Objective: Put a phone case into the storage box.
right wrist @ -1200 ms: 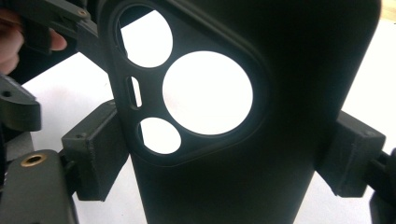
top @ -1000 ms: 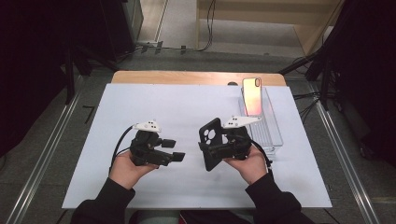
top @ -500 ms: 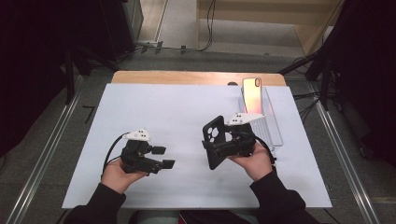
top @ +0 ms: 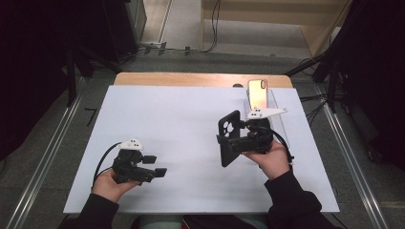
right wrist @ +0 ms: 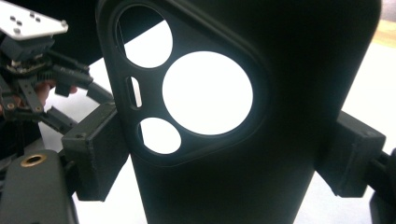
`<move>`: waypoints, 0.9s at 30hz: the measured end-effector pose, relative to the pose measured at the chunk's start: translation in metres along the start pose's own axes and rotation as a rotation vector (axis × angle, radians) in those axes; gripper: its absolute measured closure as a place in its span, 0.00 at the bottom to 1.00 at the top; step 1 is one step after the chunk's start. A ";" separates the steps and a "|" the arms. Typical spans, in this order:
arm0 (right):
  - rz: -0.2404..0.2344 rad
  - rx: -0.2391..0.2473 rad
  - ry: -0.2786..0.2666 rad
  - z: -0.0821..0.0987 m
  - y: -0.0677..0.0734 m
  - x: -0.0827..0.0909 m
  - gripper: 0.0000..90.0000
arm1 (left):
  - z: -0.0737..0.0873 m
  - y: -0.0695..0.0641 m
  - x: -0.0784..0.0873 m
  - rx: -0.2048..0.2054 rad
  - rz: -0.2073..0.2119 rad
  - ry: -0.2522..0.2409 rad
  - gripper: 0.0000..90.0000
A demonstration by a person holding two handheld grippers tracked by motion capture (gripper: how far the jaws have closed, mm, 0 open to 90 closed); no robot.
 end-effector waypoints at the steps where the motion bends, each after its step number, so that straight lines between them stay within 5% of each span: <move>1: 0.004 -0.003 -0.003 -0.002 -0.002 0.001 0.14 | 0.001 0.002 0.001 0.000 -0.004 -0.001 0.32; 13: 0.086 -0.063 -0.038 -0.021 -0.032 0.014 0.14 | 0.007 0.010 0.011 0.045 -0.069 -0.038 0.32; 27: 0.228 -0.135 -0.109 -0.041 -0.079 0.039 0.14 | 0.012 0.012 0.016 0.065 -0.085 -0.052 0.32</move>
Point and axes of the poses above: each handheld gripper's, and its own axes: x roughly backward along the jaws, z roughly out of its underside, y roughly to its left, the point moved 8 cm from there along -x, roughly forward along the jaws, and after that the axes turned 10 degrees about z, right-handed, at the moved point
